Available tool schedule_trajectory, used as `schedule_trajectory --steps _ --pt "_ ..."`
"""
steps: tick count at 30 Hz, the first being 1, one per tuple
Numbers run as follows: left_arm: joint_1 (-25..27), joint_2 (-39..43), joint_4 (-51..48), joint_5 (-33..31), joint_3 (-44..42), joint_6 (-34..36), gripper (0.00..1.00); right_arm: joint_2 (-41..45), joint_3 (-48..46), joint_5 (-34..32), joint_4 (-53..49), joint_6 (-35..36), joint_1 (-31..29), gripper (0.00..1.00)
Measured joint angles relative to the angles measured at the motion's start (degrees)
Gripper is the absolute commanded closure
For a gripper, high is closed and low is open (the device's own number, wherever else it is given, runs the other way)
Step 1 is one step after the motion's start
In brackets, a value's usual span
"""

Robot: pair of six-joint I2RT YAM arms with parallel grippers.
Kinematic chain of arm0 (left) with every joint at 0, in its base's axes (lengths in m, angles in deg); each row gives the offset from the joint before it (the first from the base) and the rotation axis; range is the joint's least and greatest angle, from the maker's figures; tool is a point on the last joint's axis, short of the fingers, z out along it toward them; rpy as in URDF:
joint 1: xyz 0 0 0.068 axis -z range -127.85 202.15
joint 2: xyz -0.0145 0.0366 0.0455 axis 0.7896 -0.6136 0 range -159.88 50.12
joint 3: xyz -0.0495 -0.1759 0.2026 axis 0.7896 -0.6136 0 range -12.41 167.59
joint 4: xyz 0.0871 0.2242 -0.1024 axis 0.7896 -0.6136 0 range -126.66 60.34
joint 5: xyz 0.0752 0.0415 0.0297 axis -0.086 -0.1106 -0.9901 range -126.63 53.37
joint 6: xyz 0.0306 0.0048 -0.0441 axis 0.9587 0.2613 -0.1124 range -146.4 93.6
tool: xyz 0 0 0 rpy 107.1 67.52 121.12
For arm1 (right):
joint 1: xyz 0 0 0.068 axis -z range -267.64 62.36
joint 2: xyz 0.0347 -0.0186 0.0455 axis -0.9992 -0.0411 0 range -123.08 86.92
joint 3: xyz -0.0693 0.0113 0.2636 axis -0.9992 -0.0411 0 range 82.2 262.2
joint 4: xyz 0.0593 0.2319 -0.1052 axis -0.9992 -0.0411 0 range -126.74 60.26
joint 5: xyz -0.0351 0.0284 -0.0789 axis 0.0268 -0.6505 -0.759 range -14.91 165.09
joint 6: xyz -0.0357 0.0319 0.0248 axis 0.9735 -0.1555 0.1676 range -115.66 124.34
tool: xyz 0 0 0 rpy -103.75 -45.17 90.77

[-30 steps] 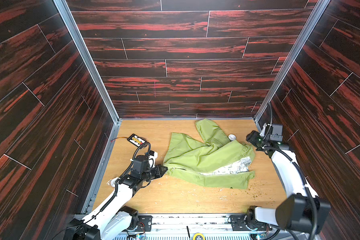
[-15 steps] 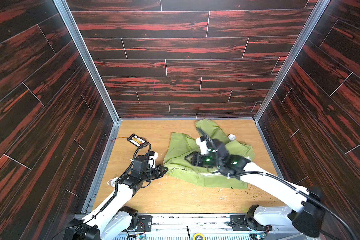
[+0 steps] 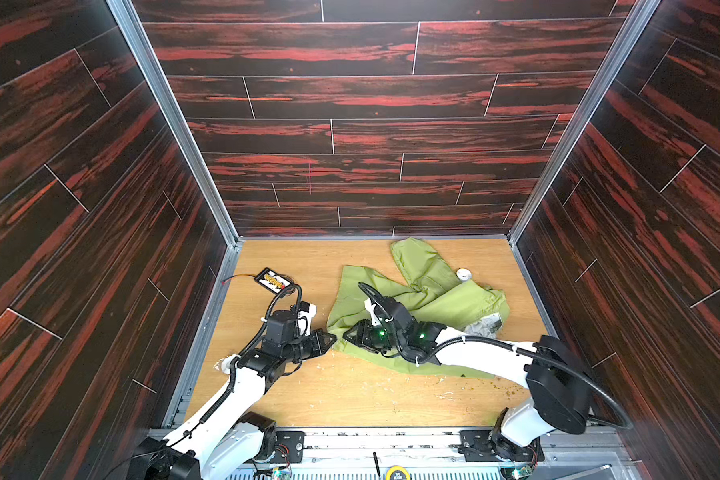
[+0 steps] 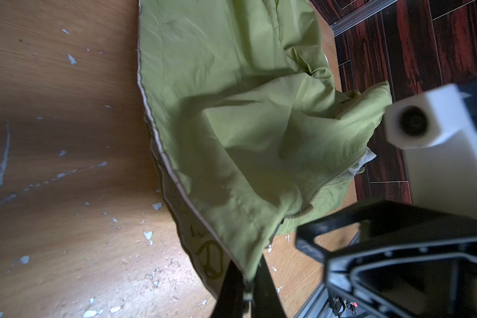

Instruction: Zip up the jacket

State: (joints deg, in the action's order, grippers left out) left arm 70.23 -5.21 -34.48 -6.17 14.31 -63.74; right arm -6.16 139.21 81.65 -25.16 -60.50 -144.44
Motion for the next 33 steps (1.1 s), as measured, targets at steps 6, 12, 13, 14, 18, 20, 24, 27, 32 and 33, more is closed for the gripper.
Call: schedule_trajectory --steps 6,12,13,14,18,20,24,27,32,33 --pt "0.00 0.02 0.00 0.66 0.04 -0.42 1.00 -2.34 0.04 0.13 0.76 -1.07 -0.09 0.58" --pt "0.04 0.44 0.17 1.95 0.11 -0.92 1.00 -3.10 0.04 -0.09 2.25 -1.16 -0.04 0.58" --pt "0.09 0.46 0.17 2.21 0.11 -1.09 1.00 -3.39 0.04 -0.07 2.58 -1.16 0.00 0.58" --pt "0.09 0.48 0.20 2.49 0.11 -1.27 1.00 -3.63 0.02 -0.07 2.80 -1.20 0.11 0.59" --pt "0.37 0.74 0.37 3.50 0.17 -1.90 1.00 -3.74 -0.31 -0.02 3.78 -1.55 0.70 0.65" --pt "0.48 0.76 0.39 3.72 0.24 -2.12 1.00 -3.74 -0.42 0.04 4.11 -1.64 1.03 0.67" --pt "0.70 0.79 0.39 3.85 0.63 -2.16 1.00 -3.74 -0.57 0.13 4.74 -1.81 1.31 0.72" --pt "0.81 1.11 0.31 3.85 0.72 -2.16 1.00 -3.74 -1.09 0.24 5.40 -2.03 1.31 0.76" --pt "0.96 1.20 0.07 3.80 0.74 -2.14 1.00 -3.69 -1.99 0.22 6.03 -2.12 1.42 0.82" --pt "1.01 1.22 0.04 3.76 0.74 -2.12 1.00 -3.67 -2.25 0.20 6.01 -2.16 1.53 0.83"
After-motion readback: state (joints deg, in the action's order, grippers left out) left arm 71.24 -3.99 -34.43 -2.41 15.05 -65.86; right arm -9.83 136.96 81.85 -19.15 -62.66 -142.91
